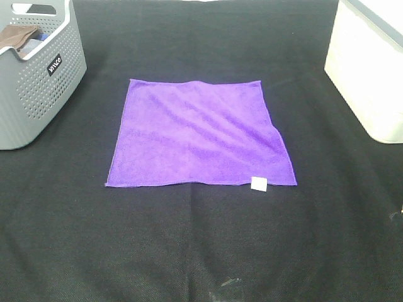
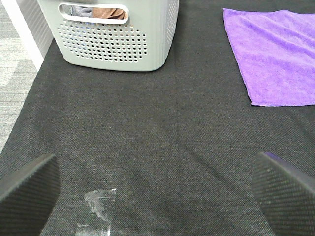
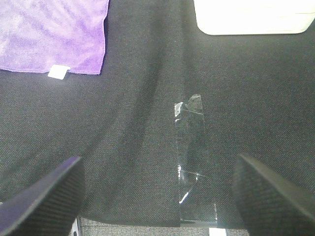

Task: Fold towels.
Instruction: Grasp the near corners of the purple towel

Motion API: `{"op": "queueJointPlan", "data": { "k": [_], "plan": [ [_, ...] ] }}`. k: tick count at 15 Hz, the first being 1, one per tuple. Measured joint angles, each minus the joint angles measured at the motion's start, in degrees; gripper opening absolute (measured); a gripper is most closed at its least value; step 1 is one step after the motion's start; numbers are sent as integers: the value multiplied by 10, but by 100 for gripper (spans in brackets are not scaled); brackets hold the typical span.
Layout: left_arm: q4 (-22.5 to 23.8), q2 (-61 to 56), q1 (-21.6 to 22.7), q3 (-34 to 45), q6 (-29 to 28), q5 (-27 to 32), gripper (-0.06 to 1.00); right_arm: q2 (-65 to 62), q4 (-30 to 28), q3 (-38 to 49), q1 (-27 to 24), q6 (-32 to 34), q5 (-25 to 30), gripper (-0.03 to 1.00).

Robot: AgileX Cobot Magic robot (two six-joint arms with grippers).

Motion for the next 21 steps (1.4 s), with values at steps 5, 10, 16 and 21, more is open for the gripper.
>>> {"op": "queueJointPlan", "data": {
  "k": [5,10,16,21],
  "plan": [
    [0,0,0,0,0,0,99,0,-6,0,0,-2,0,83],
    [0,0,0,0,0,0,99,0,-18,0,0,-11,0,96],
    [0,0,0,0,0,0,99,0,-19,0,0,-11,0,96],
    [0,0,0,0,0,0,99,0,-19,0,0,-11,0,96]
  ]
}}
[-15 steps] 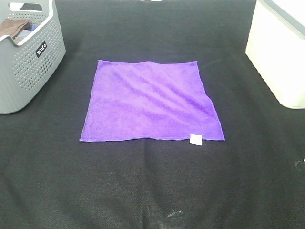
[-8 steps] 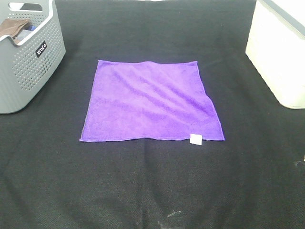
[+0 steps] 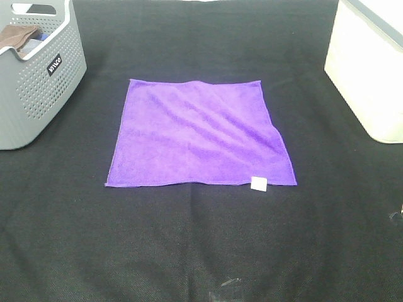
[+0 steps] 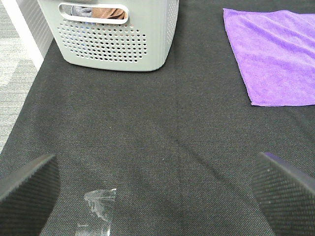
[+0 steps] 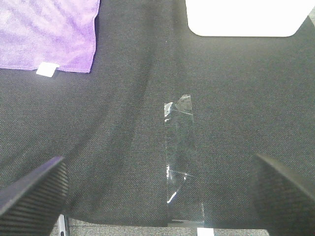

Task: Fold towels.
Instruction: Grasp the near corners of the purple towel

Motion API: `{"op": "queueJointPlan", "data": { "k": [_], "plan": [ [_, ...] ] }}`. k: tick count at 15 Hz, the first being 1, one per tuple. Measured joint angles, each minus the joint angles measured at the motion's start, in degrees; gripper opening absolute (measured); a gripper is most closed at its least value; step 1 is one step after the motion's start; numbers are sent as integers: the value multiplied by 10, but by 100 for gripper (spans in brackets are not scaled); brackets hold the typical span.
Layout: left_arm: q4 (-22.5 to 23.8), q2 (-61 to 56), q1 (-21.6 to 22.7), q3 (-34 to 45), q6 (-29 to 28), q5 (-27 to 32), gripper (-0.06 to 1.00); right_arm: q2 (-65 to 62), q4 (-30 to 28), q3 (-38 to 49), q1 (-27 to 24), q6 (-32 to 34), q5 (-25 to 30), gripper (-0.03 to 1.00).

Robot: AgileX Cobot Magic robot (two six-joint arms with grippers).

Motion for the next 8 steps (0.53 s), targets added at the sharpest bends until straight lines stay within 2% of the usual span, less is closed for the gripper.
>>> {"op": "queueJointPlan", "data": {
  "k": [8],
  "plan": [
    [0,0,0,0,0,0,99,0,0,0,0,0,0,96]
  ]
}}
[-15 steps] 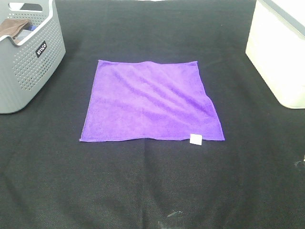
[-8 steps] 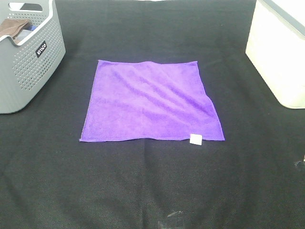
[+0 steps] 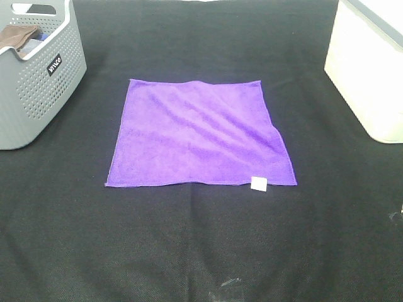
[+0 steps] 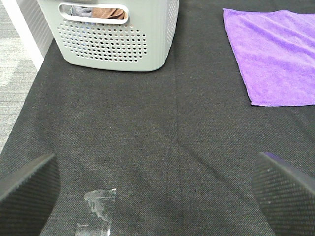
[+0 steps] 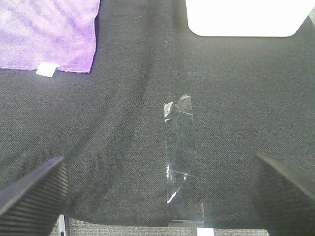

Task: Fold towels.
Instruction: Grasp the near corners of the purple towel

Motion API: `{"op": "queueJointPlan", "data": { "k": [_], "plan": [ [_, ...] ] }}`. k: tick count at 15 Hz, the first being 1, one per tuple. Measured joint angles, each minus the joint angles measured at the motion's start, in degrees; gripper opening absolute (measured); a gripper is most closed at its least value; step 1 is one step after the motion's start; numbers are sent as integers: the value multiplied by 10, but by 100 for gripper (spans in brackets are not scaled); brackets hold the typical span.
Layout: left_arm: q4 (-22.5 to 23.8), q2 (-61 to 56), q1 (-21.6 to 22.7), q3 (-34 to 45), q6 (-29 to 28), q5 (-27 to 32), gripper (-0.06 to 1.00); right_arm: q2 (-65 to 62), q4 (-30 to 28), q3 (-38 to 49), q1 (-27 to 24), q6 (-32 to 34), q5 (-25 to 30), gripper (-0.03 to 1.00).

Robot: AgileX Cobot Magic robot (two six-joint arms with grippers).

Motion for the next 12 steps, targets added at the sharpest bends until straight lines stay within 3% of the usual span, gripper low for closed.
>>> {"op": "queueJointPlan", "data": {
  "k": [12],
  "plan": [
    [0,0,0,0,0,0,99,0,0,0,0,0,0,96]
  ]
}}
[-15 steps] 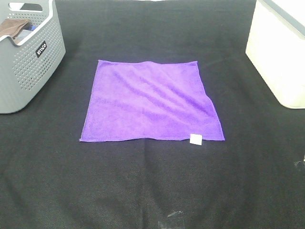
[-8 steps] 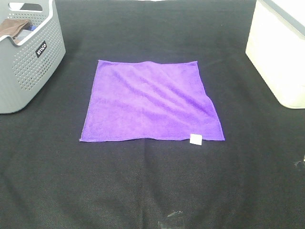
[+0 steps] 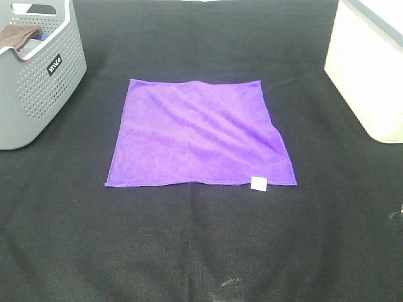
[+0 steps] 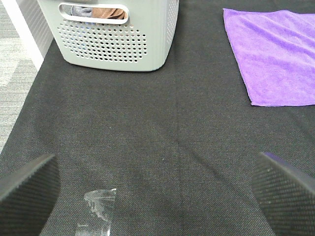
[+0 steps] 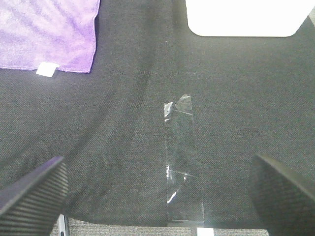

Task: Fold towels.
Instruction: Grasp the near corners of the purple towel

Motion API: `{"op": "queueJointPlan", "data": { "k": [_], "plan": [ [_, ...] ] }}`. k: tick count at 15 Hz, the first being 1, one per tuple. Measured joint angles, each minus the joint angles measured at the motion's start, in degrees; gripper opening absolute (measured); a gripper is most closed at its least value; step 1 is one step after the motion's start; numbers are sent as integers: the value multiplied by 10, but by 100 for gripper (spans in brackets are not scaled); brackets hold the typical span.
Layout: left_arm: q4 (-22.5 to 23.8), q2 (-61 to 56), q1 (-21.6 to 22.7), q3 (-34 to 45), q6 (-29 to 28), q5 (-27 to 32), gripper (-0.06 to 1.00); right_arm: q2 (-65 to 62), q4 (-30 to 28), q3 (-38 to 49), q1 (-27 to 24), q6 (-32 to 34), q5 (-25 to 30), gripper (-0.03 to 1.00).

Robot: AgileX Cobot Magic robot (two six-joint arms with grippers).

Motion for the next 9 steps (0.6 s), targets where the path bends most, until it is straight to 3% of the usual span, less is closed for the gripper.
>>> {"op": "queueJointPlan", "data": {
  "k": [9],
  "plan": [
    [0,0,0,0,0,0,99,0,-3,0,0,0,0,96]
  ]
}}
